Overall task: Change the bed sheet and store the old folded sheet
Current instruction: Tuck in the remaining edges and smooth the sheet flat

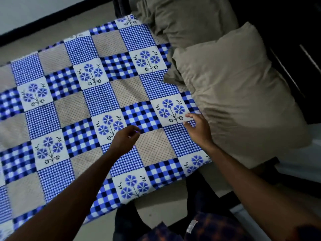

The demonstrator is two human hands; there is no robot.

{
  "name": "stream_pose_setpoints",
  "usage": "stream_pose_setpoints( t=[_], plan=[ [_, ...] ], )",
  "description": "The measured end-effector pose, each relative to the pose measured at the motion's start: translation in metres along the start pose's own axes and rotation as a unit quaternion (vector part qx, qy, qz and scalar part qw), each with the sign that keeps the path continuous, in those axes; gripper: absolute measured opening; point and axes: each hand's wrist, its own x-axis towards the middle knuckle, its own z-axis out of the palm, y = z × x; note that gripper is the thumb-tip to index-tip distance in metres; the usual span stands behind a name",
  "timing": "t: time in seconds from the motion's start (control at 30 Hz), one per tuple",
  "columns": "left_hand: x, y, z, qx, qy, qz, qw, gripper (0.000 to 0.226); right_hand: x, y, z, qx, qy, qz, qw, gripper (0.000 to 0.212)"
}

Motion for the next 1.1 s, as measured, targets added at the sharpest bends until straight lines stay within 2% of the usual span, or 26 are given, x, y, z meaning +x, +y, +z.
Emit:
stream_pose_setpoints(
  t=[0.1,0.23,0.37,0.5,0.6,0.73,0.83,1.03,1.1],
  plan=[
    [0.000,-0.032,-0.020,-0.001,-0.017,0.034,0.999,0.009,-0.023,-0.019,0.032,-0.005,0.004,0.017,1.000,0.029],
    [-0.014,-0.073,-0.053,0.017,-0.052,0.060,0.997,0.011,-0.066,-0.039,0.075,-0.087,0.022,0.045,0.995,0.043],
    [-0.023,-0.097,-0.070,0.025,-0.075,0.085,0.993,0.013,-0.108,-0.056,0.105,-0.047,0.037,0.121,0.991,0.045],
    [-0.009,-0.102,-0.074,0.067,-0.118,0.141,0.981,0.021,-0.129,-0.060,0.127,-0.062,0.019,0.096,0.993,0.046],
    [0.015,-0.102,-0.073,0.114,-0.103,0.175,0.972,0.033,-0.118,-0.060,0.141,-0.068,0.002,0.083,0.994,0.050],
    [0.061,-0.099,-0.074,0.149,-0.052,0.176,0.972,0.050,-0.069,-0.054,0.154,-0.099,-0.033,0.046,0.993,0.055],
    [0.104,-0.093,-0.072,0.212,-0.048,0.182,0.959,0.063,-0.001,-0.051,0.164,-0.109,-0.057,0.012,0.992,0.056],
    [0.202,-0.057,-0.052,0.326,-0.030,0.179,0.928,0.074,0.174,-0.065,0.168,-0.214,-0.011,-0.120,0.969,0.066],
    [0.235,-0.045,-0.036,0.357,-0.036,0.192,0.914,0.075,0.219,-0.056,0.163,-0.246,-0.005,-0.124,0.961,0.072]
  ],
)
